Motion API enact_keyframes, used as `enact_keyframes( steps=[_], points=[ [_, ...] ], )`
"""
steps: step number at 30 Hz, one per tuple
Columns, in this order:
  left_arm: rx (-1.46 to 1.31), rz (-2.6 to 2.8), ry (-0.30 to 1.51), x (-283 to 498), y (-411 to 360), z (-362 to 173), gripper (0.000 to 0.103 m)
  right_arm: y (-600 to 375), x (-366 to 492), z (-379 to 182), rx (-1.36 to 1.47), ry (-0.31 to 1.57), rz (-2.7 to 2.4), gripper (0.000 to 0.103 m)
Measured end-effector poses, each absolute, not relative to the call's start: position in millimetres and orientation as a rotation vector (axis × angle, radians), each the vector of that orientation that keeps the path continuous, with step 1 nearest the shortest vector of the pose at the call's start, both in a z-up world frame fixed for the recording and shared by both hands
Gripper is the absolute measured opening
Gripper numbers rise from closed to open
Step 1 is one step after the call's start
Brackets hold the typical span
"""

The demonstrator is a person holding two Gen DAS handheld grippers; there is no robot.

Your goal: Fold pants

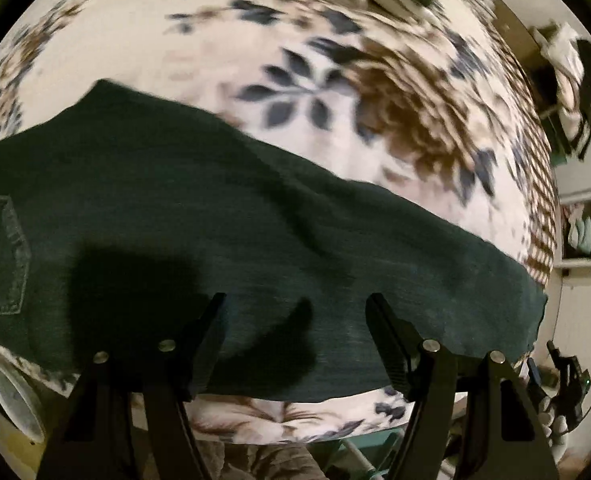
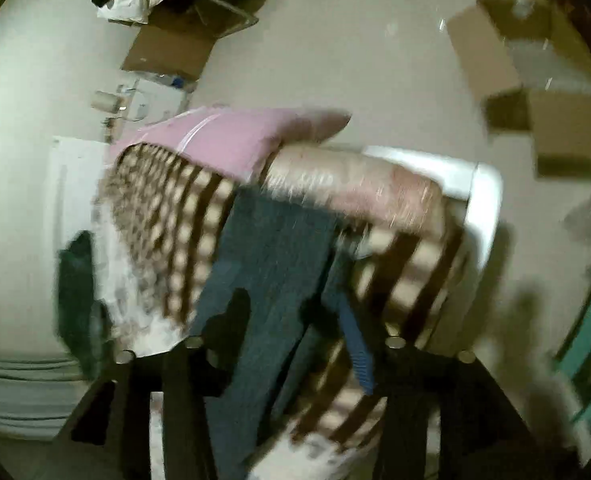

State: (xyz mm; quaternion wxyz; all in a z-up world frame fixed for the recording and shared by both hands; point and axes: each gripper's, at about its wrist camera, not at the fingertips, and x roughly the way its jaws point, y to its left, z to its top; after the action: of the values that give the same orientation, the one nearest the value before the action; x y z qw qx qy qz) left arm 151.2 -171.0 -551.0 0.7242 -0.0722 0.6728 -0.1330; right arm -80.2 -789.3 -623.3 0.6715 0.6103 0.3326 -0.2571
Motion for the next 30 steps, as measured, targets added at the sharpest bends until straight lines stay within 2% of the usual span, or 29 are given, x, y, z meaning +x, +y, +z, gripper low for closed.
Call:
enact_keyframes(
  steps=[1, 5, 9, 10, 11, 12, 15, 18, 19, 21, 22, 25, 30],
  points=[
    [-0.148, -0.302, 1.489, 150.6, -175.7, -552.3, 0.067, -782.5, -78.1, -627.5, 1.391, 0.766, -0.560, 0.057],
    [-0.125, -0.314, 1.519, 144.4, -188.2, -560.5, 0.067, -756.0, -64.9, -663.0, 1.510, 0.836, -0.490, 0.057],
    [-0.099, -0.323, 1.546, 140.2, -199.5, -570.4, 0.067, -755.7, -46.8, -671.2, 1.519, 0.760, -0.463, 0.062],
    [-0.095, -0.324, 1.551, 139.4, -201.3, -572.3, 0.067, -756.8, -40.1, -666.5, 1.485, 0.735, -0.461, 0.050],
    [-0.089, -0.325, 1.555, 138.7, -203.7, -574.3, 0.067, -758.6, -32.7, -658.9, 1.444, 0.755, -0.478, 0.014],
    [-0.080, -0.325, 1.560, 138.1, -206.4, -576.3, 0.067, -761.9, -24.9, -655.2, 1.404, 0.769, -0.490, 0.010],
    [-0.076, -0.325, 1.566, 139.0, -210.8, -578.7, 0.067, -772.5, -10.5, -626.7, 1.289, 0.744, -0.504, 0.009],
    [-0.057, -0.325, 1.564, 140.7, -216.3, -582.2, 0.067, -777.4, -1.7, -628.2, 1.264, 0.793, -0.487, 0.009],
    [-0.055, -0.323, 1.568, 141.2, -217.6, -584.8, 0.067, -778.4, -1.1, -636.6, 1.281, 0.824, -0.492, 0.011],
    [-0.065, -0.315, 1.574, 140.6, -219.1, -589.8, 0.067, -776.3, -11.0, -651.8, 1.361, 0.841, -0.502, 0.030],
    [-0.067, -0.313, 1.574, 140.2, -221.7, -592.1, 0.067, -772.4, -16.9, -656.5, 1.408, 0.818, -0.473, 0.045],
    [-0.064, -0.311, 1.574, 138.7, -221.8, -596.3, 0.068, -762.7, -31.5, -670.2, 1.519, 0.773, -0.398, 0.066],
    [-0.030, -0.322, 1.570, 137.0, -228.6, -600.9, 0.073, -776.7, -27.2, -689.2, 1.666, 0.582, -0.438, 0.066]
  ],
)
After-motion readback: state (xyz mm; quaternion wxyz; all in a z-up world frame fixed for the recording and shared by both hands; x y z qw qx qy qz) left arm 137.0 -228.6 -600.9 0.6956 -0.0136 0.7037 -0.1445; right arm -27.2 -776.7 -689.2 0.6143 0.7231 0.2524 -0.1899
